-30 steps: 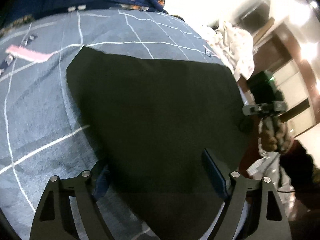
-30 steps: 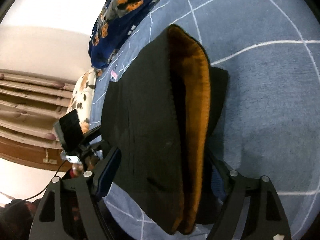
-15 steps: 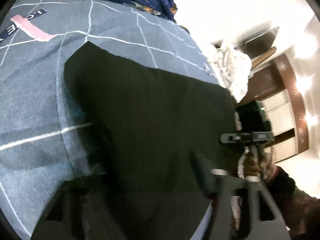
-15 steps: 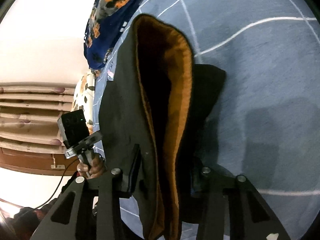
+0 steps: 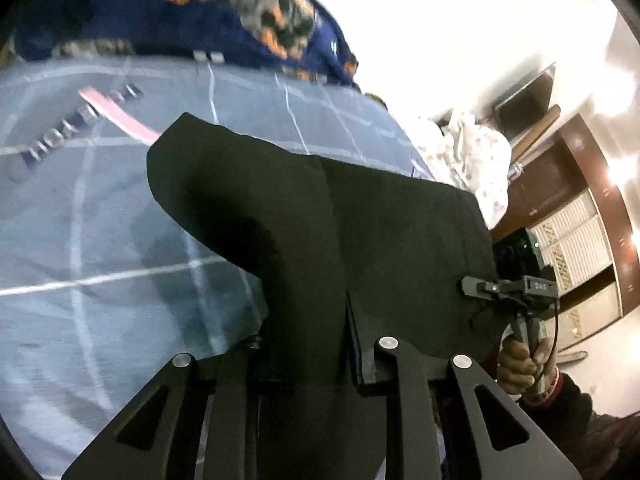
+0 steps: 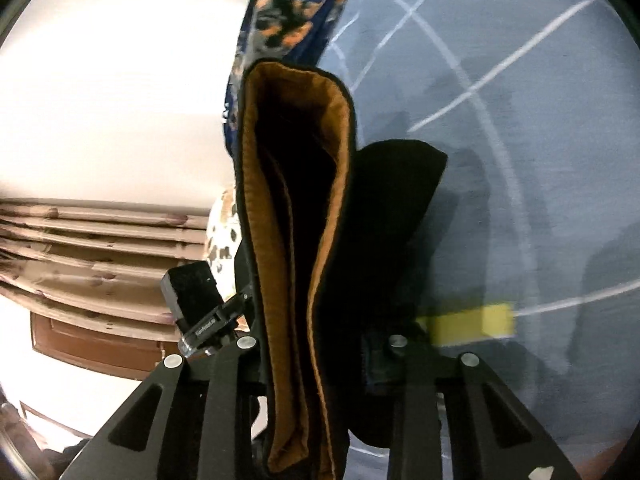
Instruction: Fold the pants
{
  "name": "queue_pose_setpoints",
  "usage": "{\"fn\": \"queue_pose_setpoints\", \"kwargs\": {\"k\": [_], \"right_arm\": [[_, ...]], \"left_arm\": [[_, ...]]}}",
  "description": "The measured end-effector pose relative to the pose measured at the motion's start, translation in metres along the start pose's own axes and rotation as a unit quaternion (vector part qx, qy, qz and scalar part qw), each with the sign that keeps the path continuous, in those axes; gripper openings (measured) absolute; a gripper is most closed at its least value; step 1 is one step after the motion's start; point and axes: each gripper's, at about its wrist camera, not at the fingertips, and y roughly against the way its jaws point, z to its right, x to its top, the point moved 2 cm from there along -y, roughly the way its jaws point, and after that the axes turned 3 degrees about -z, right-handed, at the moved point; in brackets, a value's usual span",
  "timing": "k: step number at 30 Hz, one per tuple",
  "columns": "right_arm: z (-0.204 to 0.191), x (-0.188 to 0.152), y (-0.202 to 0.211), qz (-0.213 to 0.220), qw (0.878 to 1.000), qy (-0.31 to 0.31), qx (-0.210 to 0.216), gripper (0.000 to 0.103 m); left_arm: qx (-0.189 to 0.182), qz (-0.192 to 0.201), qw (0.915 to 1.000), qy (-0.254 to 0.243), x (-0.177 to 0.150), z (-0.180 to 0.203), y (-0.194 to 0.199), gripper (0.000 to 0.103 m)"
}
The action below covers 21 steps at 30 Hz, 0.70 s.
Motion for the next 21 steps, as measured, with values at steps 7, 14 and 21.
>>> {"fn": "queue_pose_setpoints", "kwargs": {"k": [7, 14, 21], "right_arm": [[-0.042, 0.009, -0.053, -0.006, 0.999, 0.015, 0.033, 0.027], [-0.082, 0.028, -0.113, -0.025, 0.998, 0.032, 0.051, 0.027], [-0.11, 0.058, -0.165, -0.041, 0.997, 0.039, 0.058, 0.027]], "left_arm": [[0.045, 0.07, 0.9963, 0.023, 0.012, -0.033, 0.068, 0.021], [0.108, 0.11, 0.9877, 0.025, 0.023, -0.062, 0.113, 0.021], [0.172, 0.136, 0.9757, 0.01, 0.049, -0.088, 0.141, 0.022]]}}
